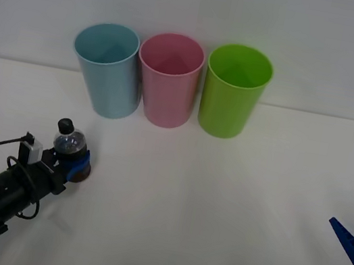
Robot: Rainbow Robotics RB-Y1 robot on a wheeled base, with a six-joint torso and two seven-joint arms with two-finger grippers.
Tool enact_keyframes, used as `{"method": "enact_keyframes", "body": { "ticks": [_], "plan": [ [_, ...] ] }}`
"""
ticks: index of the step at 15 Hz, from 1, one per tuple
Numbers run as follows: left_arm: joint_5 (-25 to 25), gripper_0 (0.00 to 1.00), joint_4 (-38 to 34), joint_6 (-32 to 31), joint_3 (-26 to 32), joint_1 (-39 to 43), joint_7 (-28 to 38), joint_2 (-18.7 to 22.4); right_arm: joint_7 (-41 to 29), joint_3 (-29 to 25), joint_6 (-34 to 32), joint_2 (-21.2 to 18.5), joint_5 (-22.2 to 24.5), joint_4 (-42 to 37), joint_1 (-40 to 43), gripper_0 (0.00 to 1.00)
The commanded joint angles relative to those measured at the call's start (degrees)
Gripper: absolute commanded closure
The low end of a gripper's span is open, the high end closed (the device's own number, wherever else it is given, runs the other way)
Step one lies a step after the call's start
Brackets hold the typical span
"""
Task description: Grasp the object on the table and drop it into the matching bin: aluminum can to the light blue bin, PET bottle to the pink bin.
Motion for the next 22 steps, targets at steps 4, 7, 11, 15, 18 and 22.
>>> {"method": "enact_keyframes", "body": {
  "ticks": [4,7,11,15,18,22],
  "plan": [
    [2.07,1.0,-3.45,-3.05,1.82,2.3,0.85,0.7,0.0,0.0,0.0,0.0,0.0,0.0,0.0,0.0],
    [4.09,1.0,-8.46,-2.79,1.82,5.11,2.16,0.7,0.0,0.0,0.0,0.0,0.0,0.0,0.0,0.0],
    [5.5,1.0,-19.79,1.61,1.82,8.71,7.97,0.7,0.0,0.0,0.0,0.0,0.0,0.0,0.0,0.0],
    [5.5,1.0,-29.73,5.56,1.73,10.56,17.11,2.29,0.0,0.0,0.0,0.0,0.0,0.0,0.0,0.0],
    [5.5,1.0,-33.86,9.08,1.29,8.19,23.87,5.45,0.0,0.0,0.0,0.0,0.0,0.0,0.0,0.0],
    [5.67,1.0,-34.3,11.36,1.29,0.8,31.7,9.67,0.0,0.0,0.0,0.0,0.0,0.0,0.0,0.0]
  ]
}}
